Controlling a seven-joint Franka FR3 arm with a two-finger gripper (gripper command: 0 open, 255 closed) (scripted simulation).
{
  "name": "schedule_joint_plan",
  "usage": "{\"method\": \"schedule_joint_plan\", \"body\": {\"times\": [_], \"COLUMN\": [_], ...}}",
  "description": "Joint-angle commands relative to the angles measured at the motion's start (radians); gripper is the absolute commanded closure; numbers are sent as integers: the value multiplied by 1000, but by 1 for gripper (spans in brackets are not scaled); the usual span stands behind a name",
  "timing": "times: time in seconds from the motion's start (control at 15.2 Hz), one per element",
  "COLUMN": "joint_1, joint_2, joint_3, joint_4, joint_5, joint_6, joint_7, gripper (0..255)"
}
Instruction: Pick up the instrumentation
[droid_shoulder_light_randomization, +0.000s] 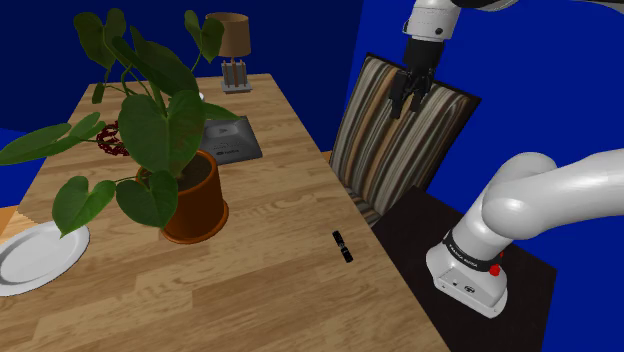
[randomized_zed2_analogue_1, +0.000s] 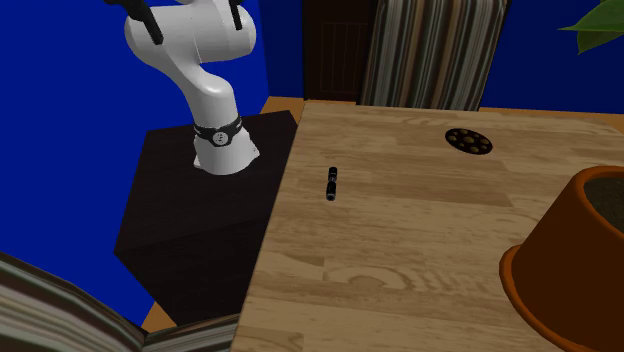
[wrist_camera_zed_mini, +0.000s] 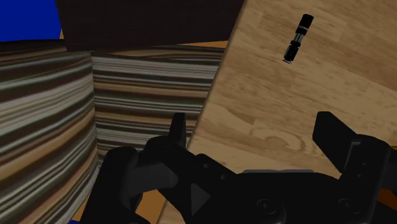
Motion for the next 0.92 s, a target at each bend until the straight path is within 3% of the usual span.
{"method": "schedule_joint_plan", "body": {"times": [0.0, 0.46, 0.86], "joint_1": [0, 21, 56], "joint_2": [0, 0, 71], "joint_3": [0, 123, 239], "joint_4": [0, -185, -296], "joint_5": [0, 93, 190], "joint_6": [0, 161, 328], "joint_7": [0, 169, 310], "gripper": [0, 0, 0]}}
